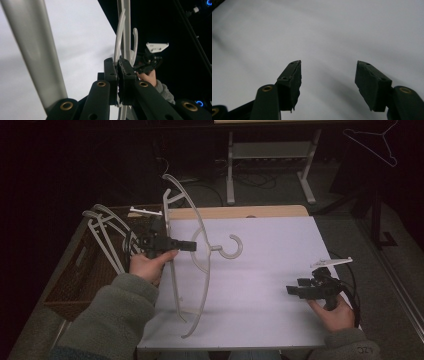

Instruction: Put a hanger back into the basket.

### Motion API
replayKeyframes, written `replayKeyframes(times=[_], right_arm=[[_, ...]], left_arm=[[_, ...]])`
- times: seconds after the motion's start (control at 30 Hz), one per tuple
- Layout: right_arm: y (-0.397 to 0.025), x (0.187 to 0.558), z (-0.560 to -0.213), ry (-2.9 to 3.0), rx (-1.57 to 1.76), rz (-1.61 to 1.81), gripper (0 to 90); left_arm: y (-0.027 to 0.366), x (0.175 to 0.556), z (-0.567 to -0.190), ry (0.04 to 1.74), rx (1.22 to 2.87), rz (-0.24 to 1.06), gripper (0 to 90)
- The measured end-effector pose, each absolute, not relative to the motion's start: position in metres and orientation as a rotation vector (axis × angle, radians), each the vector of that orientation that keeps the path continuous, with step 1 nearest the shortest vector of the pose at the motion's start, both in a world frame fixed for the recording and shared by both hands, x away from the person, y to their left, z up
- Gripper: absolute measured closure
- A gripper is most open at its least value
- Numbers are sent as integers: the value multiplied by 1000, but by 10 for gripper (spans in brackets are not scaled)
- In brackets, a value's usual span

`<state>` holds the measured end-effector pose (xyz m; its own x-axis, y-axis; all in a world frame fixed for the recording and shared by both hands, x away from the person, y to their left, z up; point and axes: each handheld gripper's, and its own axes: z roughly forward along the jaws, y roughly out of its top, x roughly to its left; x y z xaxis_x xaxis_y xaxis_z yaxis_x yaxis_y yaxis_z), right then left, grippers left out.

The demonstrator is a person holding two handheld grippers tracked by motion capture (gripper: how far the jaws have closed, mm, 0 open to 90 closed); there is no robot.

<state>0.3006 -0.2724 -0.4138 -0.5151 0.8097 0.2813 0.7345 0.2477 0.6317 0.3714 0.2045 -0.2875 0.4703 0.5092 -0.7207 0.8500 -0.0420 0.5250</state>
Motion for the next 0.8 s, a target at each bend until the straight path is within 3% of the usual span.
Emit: replayKeyframes(times=[0.8], right_arm=[[-269,300,-414,2399,1469,1133,330]], left_arm=[[307,399,-245,1303,1552,-300,867]])
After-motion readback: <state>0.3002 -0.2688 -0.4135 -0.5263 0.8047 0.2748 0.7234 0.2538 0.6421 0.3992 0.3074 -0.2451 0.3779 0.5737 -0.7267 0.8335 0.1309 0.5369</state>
